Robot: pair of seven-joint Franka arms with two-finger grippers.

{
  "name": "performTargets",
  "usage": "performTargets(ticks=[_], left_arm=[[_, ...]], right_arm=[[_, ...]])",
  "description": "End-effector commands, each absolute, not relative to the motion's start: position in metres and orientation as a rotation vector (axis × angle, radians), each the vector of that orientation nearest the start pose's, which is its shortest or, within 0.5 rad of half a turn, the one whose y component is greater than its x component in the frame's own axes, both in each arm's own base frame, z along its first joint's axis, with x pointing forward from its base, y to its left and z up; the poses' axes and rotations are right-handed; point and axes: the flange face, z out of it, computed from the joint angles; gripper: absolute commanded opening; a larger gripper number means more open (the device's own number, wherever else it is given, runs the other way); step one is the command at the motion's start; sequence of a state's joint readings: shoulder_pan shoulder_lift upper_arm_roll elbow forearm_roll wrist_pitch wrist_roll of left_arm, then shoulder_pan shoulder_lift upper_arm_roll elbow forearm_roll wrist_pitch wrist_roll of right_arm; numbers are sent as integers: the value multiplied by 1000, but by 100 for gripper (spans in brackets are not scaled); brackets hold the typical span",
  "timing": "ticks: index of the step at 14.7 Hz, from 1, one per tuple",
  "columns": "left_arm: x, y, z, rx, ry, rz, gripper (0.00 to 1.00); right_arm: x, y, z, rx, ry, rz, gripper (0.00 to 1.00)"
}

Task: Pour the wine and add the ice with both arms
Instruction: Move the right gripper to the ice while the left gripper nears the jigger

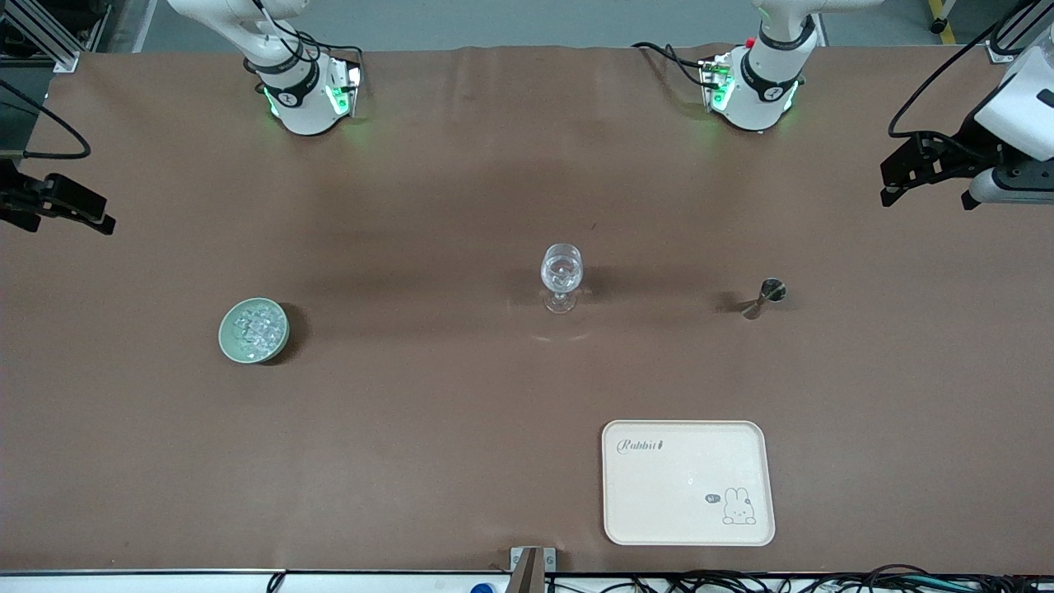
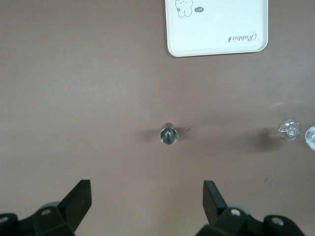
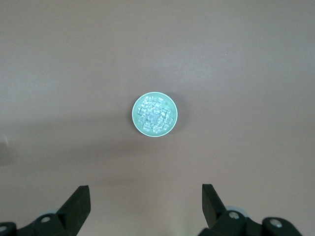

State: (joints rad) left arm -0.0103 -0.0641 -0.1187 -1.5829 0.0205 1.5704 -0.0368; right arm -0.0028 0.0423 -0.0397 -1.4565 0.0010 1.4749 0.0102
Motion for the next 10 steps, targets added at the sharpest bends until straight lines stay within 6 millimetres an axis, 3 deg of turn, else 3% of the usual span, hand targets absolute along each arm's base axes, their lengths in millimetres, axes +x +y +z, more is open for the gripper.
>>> performTargets(ticks=[1, 4, 6, 9, 10], left_arm=[[524, -70, 656, -3101, 174, -68, 100], [533, -69, 658, -3098, 162, -81, 100], [546, -62, 646, -3105, 137, -52, 100], [568, -32, 635, -3119, 47, -29, 100], [575, -17, 623, -3133, 2, 3, 100]], right_arm=[[530, -22, 646, -3124, 61, 38, 100], [524, -20, 641, -3123, 56, 59, 100], [525, -19, 640, -3123, 56, 62, 99], [527, -19, 633, -3123, 56, 64, 99], [527, -20, 628, -3123, 57, 71, 99]])
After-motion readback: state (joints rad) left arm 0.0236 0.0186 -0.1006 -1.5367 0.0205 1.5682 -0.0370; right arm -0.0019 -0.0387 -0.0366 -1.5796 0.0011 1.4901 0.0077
